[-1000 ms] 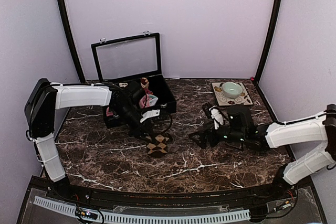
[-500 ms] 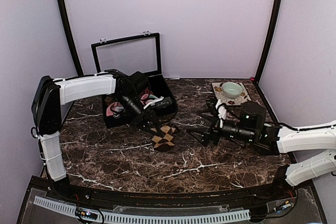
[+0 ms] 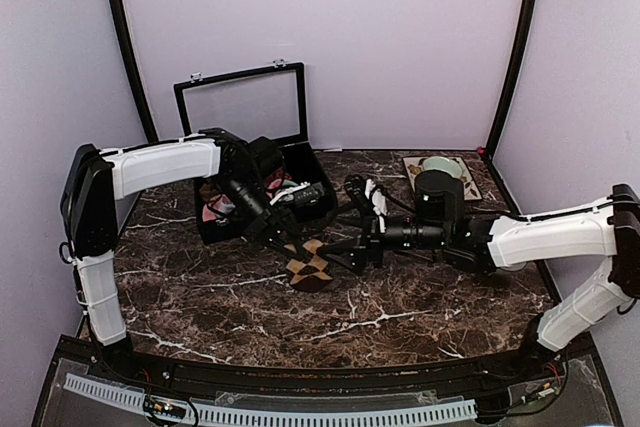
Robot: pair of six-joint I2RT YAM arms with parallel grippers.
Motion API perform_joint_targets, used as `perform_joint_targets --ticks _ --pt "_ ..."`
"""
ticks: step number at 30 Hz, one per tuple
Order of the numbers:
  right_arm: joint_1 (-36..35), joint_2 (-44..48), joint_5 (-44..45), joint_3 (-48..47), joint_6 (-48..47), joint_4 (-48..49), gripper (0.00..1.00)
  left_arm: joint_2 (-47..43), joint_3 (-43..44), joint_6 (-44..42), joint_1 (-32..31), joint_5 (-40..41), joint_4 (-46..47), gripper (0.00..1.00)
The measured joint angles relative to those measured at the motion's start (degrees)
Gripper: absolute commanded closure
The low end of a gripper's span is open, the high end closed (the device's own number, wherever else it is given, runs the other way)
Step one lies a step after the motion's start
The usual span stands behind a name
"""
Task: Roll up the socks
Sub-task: Roll the sock at the center of the board.
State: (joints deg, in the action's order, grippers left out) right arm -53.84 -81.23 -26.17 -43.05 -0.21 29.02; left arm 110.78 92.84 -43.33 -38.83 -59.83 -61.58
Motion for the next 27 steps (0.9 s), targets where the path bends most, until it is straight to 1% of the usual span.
perform_joint_targets --ticks 7,10,11,12,15,16,20,22,23,25,27 --pt "-0.3 -4.4 -2.9 -3.8 -0.1 -3.5 0.17 0.0 0.2 -1.3 0.0 -0.8 -1.5 1.00" --pt "-0.3 -6.1 -4.6 -4.8 0.0 -5.6 0.22 0.0 0.5 -2.0 0.0 -0.8 -2.2 1.00" --pt "-0.4 -6.4 -4.9 -5.0 -0.1 -6.3 0.26 0.0 0.7 -2.2 0.0 -0.8 -2.4 1.00" --pt "-0.4 -6.7 -5.1 -5.2 -0.3 -7.0 0.31 0.0 0.7 -2.6 0.0 -0.9 -2.7 1.00" --pt "-0.4 -7.3 -5.3 -6.1 -0.8 -9.7 0.52 0.0 0.9 -3.7 0.0 -1.1 -4.0 1.00" --pt "-0.4 -7.4 -5.3 -6.3 -1.3 -10.0 0.56 0.0 0.9 -4.3 0.0 -1.3 -4.5 1.00" --pt "-0.5 -7.4 -5.9 -7.4 -1.5 -11.6 0.63 0.0 0.9 -7.0 0.0 -1.8 -6.6 1.00" --pt "-0.6 -7.4 -6.3 -7.9 -1.5 -12.3 0.71 0.0 1.0 -7.9 0.0 -1.9 -7.5 1.00" --pt "-0.6 -7.4 -6.4 -8.0 -1.5 -12.4 0.75 0.0 1.0 -8.2 0.0 -1.9 -7.6 0.97" --pt "-0.6 -7.5 -6.8 -8.0 -1.3 -12.5 0.81 0.0 1.0 -8.5 0.0 -1.8 -7.7 0.81" --pt "-0.6 -7.5 -7.0 -8.0 -1.2 -12.5 0.86 0.0 1.0 -8.5 0.0 -1.6 -7.5 0.70"
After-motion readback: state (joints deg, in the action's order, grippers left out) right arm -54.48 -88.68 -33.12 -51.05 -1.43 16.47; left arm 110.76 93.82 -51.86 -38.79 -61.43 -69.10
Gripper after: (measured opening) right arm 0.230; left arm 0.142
